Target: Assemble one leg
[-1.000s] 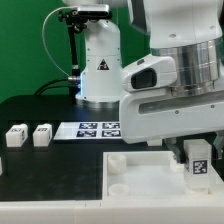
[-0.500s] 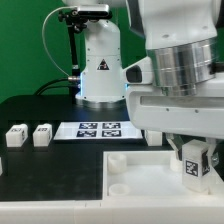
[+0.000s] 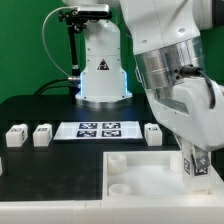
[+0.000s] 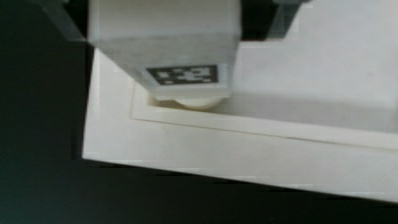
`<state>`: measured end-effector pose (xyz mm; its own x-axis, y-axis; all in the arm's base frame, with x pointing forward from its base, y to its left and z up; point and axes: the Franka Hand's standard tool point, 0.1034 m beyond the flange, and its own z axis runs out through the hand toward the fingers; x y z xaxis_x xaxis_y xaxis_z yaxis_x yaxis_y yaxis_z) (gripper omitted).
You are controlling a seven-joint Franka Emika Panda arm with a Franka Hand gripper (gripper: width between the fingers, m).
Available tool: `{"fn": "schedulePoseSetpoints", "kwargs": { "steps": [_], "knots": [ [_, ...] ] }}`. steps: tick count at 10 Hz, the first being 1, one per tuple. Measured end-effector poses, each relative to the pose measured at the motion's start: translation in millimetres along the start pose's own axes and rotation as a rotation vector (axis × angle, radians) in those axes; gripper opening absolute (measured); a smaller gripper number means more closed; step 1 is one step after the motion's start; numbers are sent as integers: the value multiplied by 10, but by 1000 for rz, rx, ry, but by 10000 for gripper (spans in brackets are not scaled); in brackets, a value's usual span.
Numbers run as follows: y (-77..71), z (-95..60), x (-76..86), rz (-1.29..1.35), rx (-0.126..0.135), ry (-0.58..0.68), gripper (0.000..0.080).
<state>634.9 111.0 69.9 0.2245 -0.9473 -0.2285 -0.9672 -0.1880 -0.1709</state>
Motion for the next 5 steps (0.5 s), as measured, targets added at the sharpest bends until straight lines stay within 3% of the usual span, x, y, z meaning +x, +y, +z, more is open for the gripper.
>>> {"fn": "schedulePoseSetpoints", "kwargs": {
  "steps": [1,2,3,5],
  "knots": [
    [10,7,-11,-81,-14,-2,531],
    [21,21,-58,-280,-50,-23,531],
    [-22,13,-91,-470,-71,-36,612],
    [-21,24,-56,-640,-61,-32,647]
  ]
}}
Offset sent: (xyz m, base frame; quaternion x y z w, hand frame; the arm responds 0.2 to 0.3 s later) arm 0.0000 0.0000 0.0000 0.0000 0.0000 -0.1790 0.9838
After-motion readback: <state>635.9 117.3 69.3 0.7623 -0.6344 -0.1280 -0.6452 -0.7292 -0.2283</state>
